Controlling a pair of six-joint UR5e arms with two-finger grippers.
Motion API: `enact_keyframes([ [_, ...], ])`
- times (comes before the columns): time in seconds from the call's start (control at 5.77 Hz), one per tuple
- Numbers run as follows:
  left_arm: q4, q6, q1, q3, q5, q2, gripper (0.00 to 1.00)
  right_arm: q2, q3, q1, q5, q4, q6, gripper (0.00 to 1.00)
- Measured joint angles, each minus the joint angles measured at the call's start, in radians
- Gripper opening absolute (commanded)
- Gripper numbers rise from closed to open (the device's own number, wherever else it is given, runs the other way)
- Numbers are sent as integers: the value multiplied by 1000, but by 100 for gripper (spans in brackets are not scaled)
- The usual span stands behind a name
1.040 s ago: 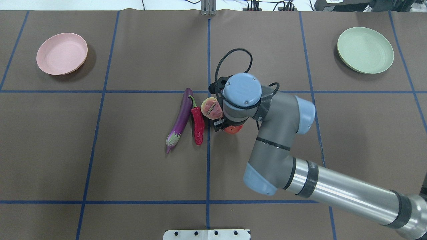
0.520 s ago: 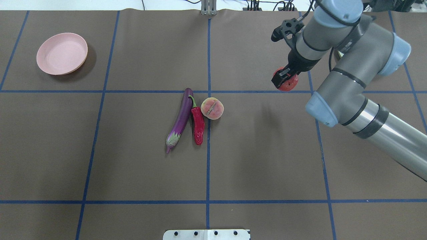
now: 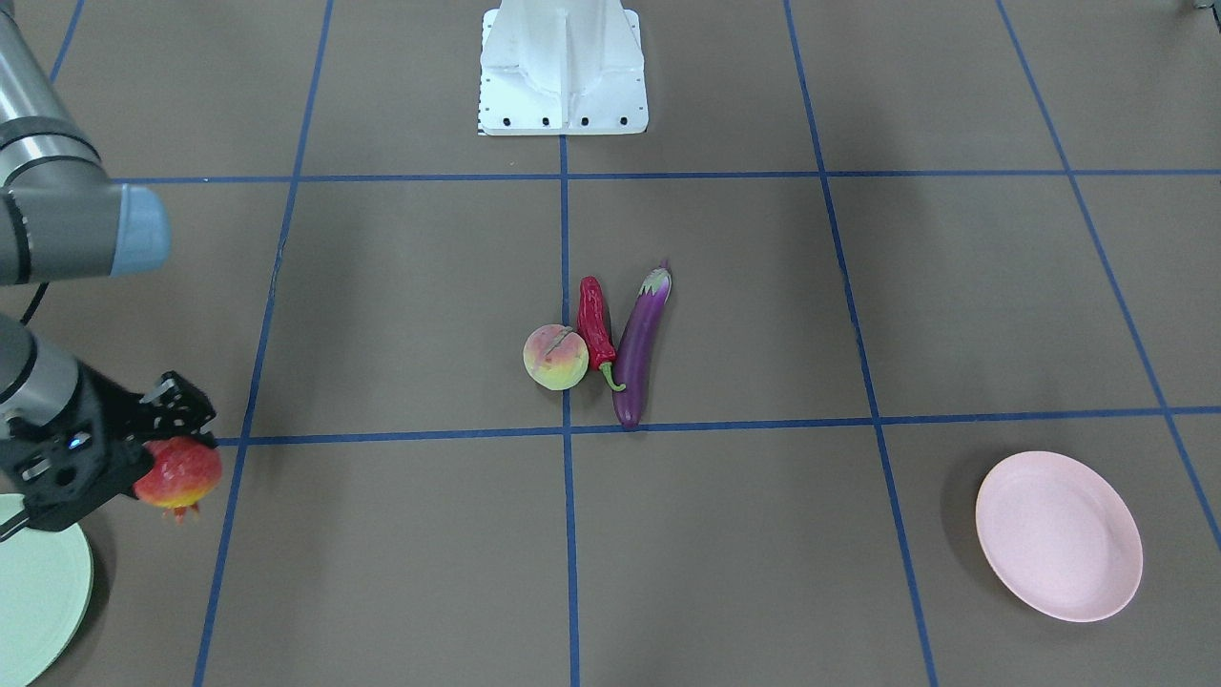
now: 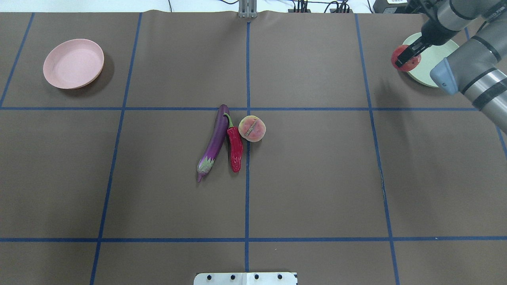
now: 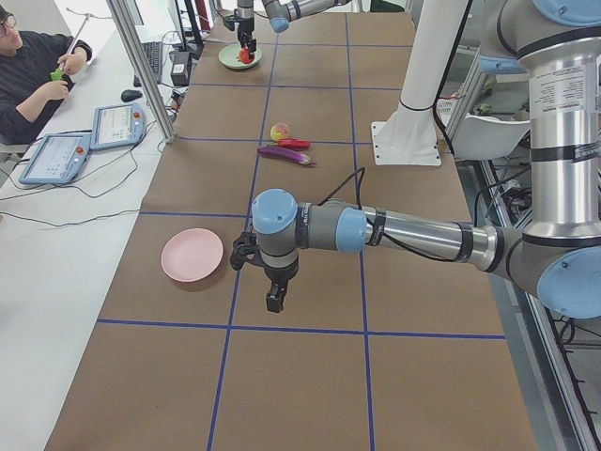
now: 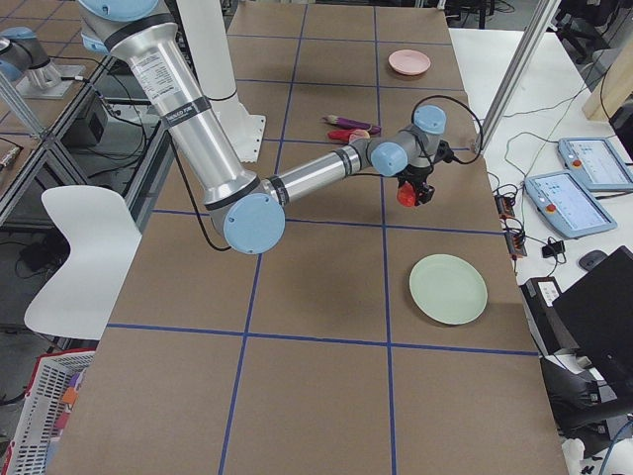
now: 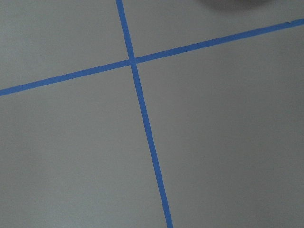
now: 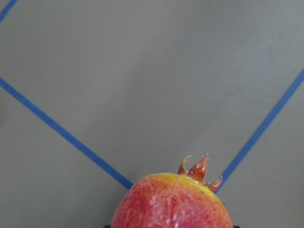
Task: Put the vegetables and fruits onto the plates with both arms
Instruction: 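Carry the pomegranate to the pale green plate and release it, then move the right gripper back to the peach and grasp it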
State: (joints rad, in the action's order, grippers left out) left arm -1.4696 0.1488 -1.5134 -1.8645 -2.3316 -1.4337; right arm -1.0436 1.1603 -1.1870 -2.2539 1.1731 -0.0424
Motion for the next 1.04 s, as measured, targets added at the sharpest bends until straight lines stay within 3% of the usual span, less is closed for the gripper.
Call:
enact_keyframes([
  [0.17, 0, 0, 2, 1, 0, 1, 100, 0, -87, -33, 58, -29, 0, 98],
  [0.35, 0, 0, 2, 1, 0, 1, 100, 0, -138, -49, 91, -36, -40, 99],
  [0.69, -3, 0, 2, 0, 0, 1, 100, 1, -140, -58, 48, -82, -222, 99],
  [1.04, -3, 0, 2, -1, 0, 1, 100, 5, -8, -33, 29, -85, -385, 99],
])
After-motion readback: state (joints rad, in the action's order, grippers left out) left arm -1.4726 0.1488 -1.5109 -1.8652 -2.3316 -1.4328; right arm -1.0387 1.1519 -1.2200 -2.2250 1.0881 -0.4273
